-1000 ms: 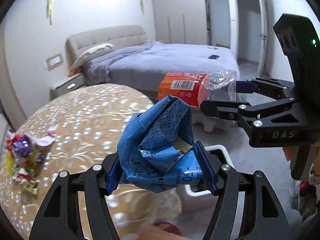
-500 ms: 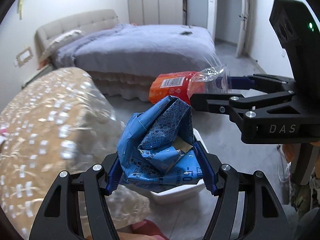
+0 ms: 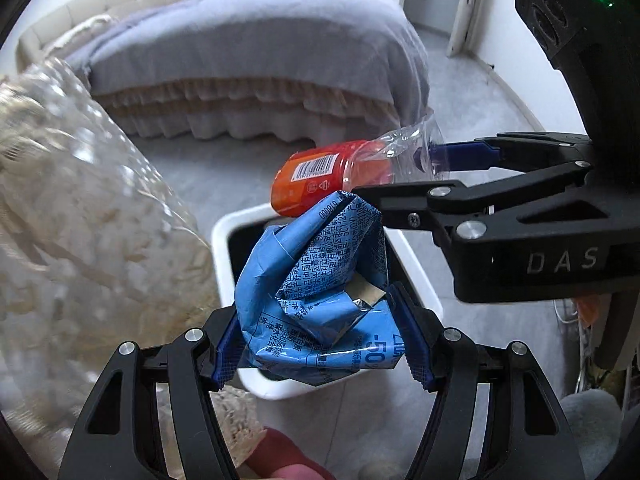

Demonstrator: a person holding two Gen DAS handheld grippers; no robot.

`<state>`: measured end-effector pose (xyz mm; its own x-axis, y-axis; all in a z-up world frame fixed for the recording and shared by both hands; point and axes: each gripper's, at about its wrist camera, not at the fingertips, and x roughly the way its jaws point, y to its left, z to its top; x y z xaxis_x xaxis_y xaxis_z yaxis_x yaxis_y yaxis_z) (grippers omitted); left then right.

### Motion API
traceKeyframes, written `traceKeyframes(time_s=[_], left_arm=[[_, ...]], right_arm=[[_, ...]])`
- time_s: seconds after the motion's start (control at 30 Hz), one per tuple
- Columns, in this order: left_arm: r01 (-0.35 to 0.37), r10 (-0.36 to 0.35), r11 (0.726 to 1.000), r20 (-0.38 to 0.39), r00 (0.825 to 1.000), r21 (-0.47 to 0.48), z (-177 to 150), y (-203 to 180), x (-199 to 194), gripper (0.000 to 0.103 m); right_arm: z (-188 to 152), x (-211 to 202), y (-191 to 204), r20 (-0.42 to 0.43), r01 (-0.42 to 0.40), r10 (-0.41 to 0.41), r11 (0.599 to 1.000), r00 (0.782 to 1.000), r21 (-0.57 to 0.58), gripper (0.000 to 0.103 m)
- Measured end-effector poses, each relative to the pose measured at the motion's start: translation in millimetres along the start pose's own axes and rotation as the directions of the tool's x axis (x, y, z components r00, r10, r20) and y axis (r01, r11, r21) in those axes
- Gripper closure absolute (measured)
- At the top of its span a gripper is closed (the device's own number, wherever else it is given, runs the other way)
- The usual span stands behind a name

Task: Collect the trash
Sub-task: 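Carry the blue bag and bottle to the white bin and release both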

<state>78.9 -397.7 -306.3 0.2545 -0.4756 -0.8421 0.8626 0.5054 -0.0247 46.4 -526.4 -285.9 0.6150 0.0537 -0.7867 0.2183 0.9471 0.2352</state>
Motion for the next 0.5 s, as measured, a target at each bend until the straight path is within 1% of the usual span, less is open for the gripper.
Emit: traceKeyframes(time_s=[0.13, 0.17, 0.2, 0.23, 0.33, 0.4, 0.5], left_arm=[[0.032, -0.033, 0.999, -0.033, 0.999, -0.027, 5, 6, 24, 0.034], [0.045, -0.046, 0.998, -0.049, 0.998, -0.033, 6, 8, 31, 0.032], [0.053, -0.055, 0.998, -0.067, 0.996, -0.034, 6, 8, 37, 0.022], [0.055, -0.058, 0.998, -0.089, 0.994, -0.036, 7, 10, 43, 0.005], [0.023, -0.024, 1.000, -0.114, 0.993, -0.008, 1, 4, 55, 0.005], [0.024, -0.023, 1.000, -0.118, 0.993, 0.005, 0, 0, 55, 0.005], [0.029, -0.028, 1.000, -0.094, 0.995, 0.010, 1, -5, 46, 0.005]], right_arm=[[-6, 17, -11, -0.023, 0.014, -0.013, 1.000, 1.000, 0.020, 0.028], [-7, 22, -13, -0.034, 0.011, -0.010, 0.999, 0.999, 0.030, 0.021], [-9, 27, -17, -0.051, 0.011, -0.009, 0.999, 0.999, 0.040, 0.003], [-10, 34, -22, -0.075, 0.028, -0.024, 0.998, 0.997, 0.054, 0.004], [-16, 43, -29, -0.116, 0.046, -0.037, 0.996, 0.993, 0.076, 0.004], [-18, 41, -32, -0.113, 0.064, -0.055, 0.995, 0.992, 0.079, 0.004], [-16, 33, -30, -0.101, 0.067, -0.059, 0.995, 0.993, 0.079, 0.004]])
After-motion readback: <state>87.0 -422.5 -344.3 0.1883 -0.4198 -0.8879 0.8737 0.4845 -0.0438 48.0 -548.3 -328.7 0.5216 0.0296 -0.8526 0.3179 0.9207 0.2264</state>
